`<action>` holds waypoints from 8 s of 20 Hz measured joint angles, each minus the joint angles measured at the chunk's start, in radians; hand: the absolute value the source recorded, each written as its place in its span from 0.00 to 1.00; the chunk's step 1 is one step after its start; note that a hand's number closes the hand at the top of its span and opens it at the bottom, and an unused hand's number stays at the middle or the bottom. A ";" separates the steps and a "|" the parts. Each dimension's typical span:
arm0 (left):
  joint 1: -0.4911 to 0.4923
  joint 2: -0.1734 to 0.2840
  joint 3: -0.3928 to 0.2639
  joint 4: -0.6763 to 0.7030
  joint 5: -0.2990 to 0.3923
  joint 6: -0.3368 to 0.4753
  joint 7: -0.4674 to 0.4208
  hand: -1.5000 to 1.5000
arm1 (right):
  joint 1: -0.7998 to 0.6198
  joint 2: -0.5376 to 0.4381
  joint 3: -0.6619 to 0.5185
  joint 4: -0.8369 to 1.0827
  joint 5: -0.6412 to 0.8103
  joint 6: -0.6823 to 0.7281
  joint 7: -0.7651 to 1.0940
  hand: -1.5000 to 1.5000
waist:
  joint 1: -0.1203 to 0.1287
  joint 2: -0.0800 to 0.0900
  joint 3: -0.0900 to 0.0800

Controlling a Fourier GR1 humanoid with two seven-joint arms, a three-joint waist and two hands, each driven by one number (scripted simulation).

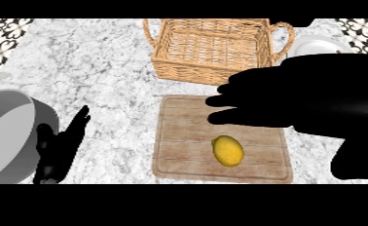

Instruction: Pick the lemon from the cutting board and place it in the basket

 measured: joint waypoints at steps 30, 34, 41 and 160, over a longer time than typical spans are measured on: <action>0.006 -0.040 0.047 -0.010 -0.053 -0.037 0.042 0.50 | 0.325 0.187 0.257 0.105 0.677 -0.277 -0.316 0.00 | 0.001 0.000 0.001; 0.005 -0.050 0.055 0.000 -0.063 -0.045 0.028 0.50 | 0.336 0.208 0.255 0.137 0.713 -0.293 -0.350 0.00 | 0.000 -0.001 0.001; 0.021 -0.058 0.069 -0.004 -0.077 -0.058 0.007 0.50 | 0.365 0.255 0.318 0.192 0.826 -0.346 -0.365 0.00 | -0.001 -0.001 0.001; 0.050 -0.145 0.158 -0.044 -0.185 -0.133 0.066 0.50 | -0.249 0.673 -0.311 1.093 1.020 -1.591 0.795 0.00 | -0.002 0.000 0.001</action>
